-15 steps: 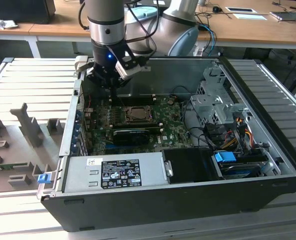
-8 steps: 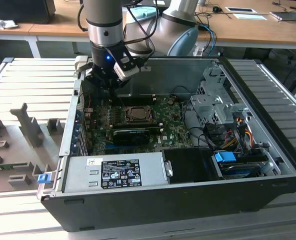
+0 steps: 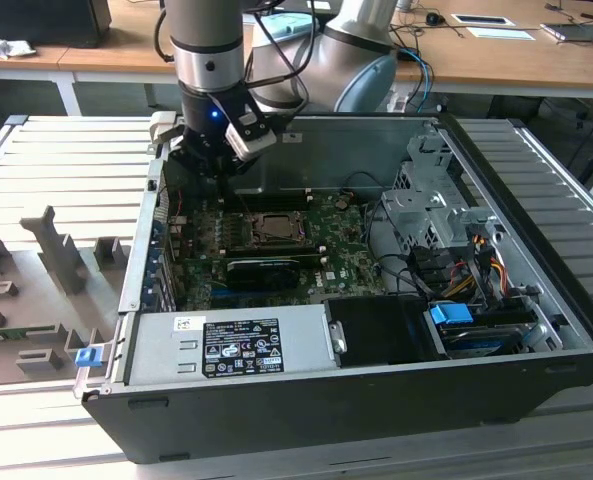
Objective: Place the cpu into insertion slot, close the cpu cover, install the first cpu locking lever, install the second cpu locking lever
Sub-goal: 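Install the first cpu locking lever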
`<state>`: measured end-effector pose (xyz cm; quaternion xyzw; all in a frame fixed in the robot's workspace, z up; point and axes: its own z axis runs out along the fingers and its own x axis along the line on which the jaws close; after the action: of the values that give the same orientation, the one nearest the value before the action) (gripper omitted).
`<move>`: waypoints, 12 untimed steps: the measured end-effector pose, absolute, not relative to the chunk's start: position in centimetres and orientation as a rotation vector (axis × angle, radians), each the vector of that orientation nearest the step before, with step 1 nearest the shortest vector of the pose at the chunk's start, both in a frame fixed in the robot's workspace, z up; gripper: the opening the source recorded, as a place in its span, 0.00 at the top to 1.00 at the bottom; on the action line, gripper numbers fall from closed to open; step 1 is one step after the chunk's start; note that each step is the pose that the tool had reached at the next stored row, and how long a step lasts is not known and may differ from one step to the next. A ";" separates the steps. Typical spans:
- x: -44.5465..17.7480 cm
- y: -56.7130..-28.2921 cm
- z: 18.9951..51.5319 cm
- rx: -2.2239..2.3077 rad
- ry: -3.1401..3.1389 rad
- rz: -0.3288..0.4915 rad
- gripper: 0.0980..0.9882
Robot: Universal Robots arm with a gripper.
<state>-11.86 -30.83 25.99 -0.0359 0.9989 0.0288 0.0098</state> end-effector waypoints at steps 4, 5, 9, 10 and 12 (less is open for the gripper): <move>-12.0 -30.4 26.0 -0.110 3.119 0.090 0.99; -12.0 -30.1 25.9 -0.108 3.119 0.090 0.99; -11.8 -29.1 25.9 -0.103 3.119 0.088 0.99; -11.2 -29.0 25.9 -0.103 3.119 0.087 0.99; -10.9 -29.0 25.9 -0.102 3.119 0.087 0.99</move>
<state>-10.90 -28.98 25.87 -0.0327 0.9990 0.0278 0.0099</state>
